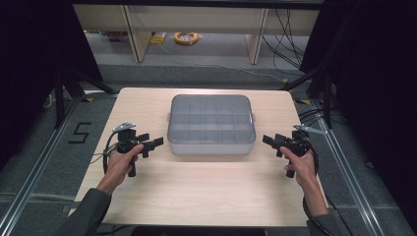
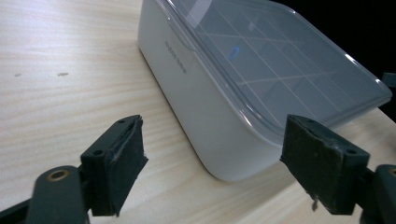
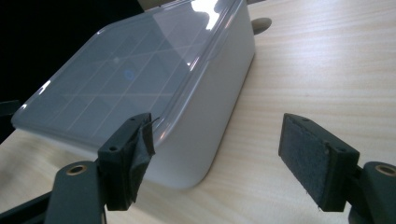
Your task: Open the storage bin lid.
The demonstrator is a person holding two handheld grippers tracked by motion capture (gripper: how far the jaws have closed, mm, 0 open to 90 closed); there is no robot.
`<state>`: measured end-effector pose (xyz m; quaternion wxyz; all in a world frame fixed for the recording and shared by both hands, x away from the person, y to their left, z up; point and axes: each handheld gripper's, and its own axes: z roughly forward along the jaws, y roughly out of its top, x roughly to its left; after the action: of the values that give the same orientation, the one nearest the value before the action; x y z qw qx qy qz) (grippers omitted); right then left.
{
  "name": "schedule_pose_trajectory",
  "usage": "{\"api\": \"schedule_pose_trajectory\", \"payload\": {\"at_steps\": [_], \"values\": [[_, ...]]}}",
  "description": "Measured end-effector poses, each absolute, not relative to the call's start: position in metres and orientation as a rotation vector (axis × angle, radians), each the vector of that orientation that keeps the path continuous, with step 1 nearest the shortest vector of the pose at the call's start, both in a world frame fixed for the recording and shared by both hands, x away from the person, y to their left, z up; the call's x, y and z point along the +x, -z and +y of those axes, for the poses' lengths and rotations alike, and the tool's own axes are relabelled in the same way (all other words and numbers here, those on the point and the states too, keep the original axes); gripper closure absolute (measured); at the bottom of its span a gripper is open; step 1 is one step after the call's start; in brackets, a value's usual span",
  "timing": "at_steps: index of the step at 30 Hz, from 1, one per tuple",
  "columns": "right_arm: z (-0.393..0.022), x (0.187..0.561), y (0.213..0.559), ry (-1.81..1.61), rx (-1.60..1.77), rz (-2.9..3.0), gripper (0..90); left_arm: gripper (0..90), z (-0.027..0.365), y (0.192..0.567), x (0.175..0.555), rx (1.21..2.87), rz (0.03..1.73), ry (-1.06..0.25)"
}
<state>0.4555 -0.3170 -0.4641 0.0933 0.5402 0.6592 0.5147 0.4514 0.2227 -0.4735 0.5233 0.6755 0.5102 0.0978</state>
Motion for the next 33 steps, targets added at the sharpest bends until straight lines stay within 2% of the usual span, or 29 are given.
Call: {"api": "schedule_pose_trajectory", "payload": {"at_steps": [14, 17, 18, 23, 24, 26, 33], "values": [[-0.304, 0.498, 0.457, -1.574, 1.591, 1.957, 35.8, 28.3, 0.212, 0.460, 0.483, 1.604, 1.241, -0.196], [-0.297, 0.500, 0.454, -1.565, 1.679, 1.960, 35.9, 29.4, 0.208, 0.458, 0.490, 1.595, 1.257, -0.204], [-0.296, 0.508, 0.455, -1.562, 1.593, 1.973, 36.9, 31.1, 0.207, 0.458, 0.493, 1.599, 1.252, -0.207], [-0.289, 0.514, 0.452, -1.568, 1.615, 1.981, 37.2, 35.8, 0.201, 0.457, 0.507, 1.594, 1.264, -0.206], [-0.284, 0.515, 0.449, -1.569, 1.707, 1.966, 37.6, 36.7, 0.200, 0.457, 0.510, 1.601, 1.266, -0.209], [-0.287, 0.522, 0.452, -1.562, 1.609, 1.975, 38.3, 38.6, 0.199, 0.457, 0.516, 1.609, 1.268, -0.208], [-0.282, 0.528, 0.456, -1.555, 1.702, 1.966, 40.1, 44.8, 0.196, 0.465, 0.540, 1.645, 1.291, -0.178]]}}
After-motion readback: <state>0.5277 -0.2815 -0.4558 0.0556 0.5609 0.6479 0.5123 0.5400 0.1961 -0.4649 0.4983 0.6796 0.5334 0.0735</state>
